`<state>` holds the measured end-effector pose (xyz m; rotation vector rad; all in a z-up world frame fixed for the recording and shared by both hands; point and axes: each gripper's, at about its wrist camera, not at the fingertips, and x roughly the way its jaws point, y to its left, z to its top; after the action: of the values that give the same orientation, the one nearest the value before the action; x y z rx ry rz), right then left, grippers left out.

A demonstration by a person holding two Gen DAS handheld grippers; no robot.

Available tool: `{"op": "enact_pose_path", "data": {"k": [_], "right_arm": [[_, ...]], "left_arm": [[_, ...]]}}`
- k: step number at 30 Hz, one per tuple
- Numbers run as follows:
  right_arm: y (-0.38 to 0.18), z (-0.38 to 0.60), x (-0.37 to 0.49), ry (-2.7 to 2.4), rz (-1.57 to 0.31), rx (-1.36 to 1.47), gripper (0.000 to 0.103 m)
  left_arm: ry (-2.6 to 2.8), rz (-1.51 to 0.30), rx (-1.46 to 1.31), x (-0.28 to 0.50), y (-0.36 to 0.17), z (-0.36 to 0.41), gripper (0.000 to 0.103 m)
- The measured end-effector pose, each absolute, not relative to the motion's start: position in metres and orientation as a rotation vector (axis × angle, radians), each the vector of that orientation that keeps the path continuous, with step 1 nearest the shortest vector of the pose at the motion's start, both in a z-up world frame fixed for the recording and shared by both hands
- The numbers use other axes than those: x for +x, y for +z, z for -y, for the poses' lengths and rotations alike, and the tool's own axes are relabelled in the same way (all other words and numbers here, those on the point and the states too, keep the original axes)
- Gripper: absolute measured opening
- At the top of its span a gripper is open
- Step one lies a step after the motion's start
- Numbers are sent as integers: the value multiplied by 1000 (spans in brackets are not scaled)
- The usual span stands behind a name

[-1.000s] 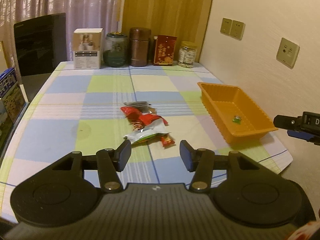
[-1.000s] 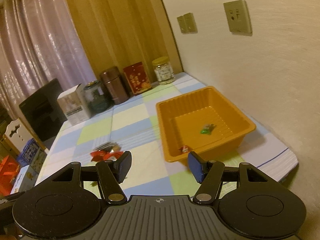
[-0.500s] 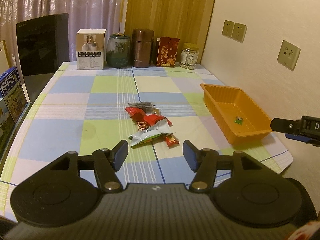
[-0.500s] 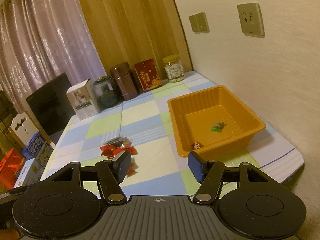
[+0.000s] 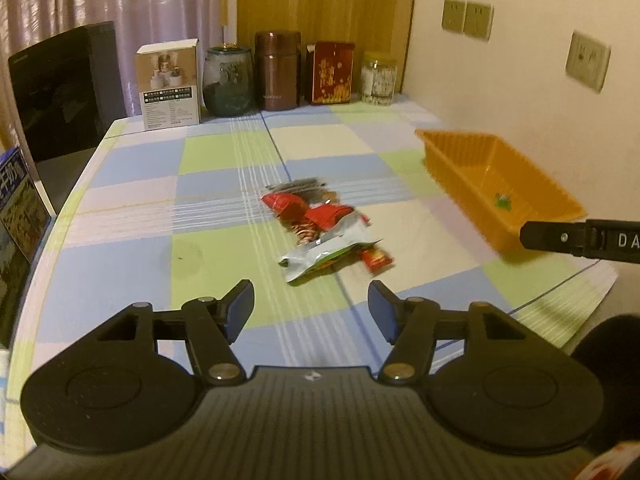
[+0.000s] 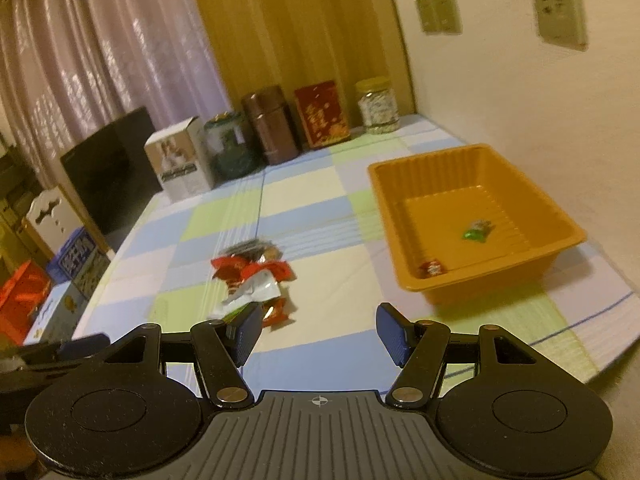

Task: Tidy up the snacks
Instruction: 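Move both open tools back toward the snack pile, then grasp a red candy with the right tool while the left tool grasps the white foil packet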

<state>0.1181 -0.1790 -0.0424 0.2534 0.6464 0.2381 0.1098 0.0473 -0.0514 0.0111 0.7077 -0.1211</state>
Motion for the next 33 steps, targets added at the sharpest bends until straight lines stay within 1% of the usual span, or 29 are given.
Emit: {"op": "enact_pose_path", "data": {"k": [5,14,19,25,27,31,33], "right_arm": [[-65,159,143,269,-690,234,63],[-94,130,190,329,-711,171,63],[-110,116,212,354,-737,129,63],[-132,100,233,379,-781,81,62],[-135,95,237,383,-789,69,54],[-141,88,243,389,-788,44,44],[-143,86,245,387,-787,28,31]], "left_arm": [[-157,-738,54,139,-70,-56,60],[-250,-772,187,192,-107,-59,60],[-255,-805,162,215,-127,-67,60],[-259,-827,115,227,-137,-75,60],[-259,-833,110,229,-139,-77,60],[-269,-833,115,227,-140,-77,60],[-278,-830,112,227,-140,-76,60]]}}
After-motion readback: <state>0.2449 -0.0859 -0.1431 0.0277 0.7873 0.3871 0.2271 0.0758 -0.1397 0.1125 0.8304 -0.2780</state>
